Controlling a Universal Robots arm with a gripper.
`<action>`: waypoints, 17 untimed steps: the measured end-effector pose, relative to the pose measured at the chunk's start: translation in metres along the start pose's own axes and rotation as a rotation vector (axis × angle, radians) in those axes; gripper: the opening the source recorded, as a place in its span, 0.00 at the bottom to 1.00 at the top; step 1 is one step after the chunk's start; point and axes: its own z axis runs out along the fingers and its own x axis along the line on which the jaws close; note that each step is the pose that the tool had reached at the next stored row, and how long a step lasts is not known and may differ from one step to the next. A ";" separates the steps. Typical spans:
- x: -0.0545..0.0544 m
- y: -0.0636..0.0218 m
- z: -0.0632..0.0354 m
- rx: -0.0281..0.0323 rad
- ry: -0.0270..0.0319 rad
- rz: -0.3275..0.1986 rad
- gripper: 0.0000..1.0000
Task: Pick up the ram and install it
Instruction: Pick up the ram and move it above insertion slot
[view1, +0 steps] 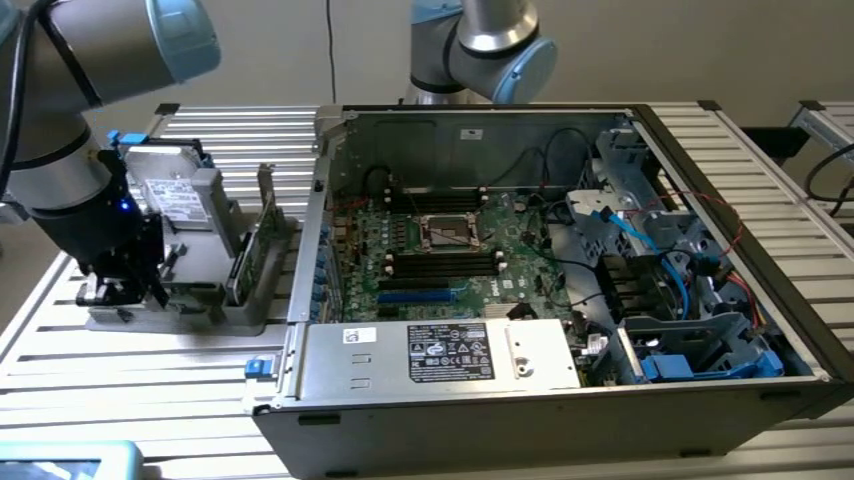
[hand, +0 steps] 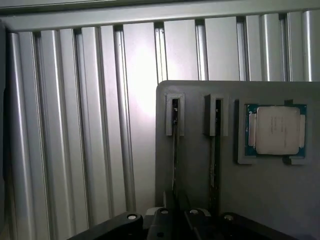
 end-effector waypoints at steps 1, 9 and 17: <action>0.000 0.0004 -0.0037 0.0007 -0.0001 0.000 0.14; 0.001 0.0029 -0.0372 0.0026 -0.0001 0.000 0.14; 0.001 0.0028 -0.0705 0.0027 -0.0030 -0.008 0.14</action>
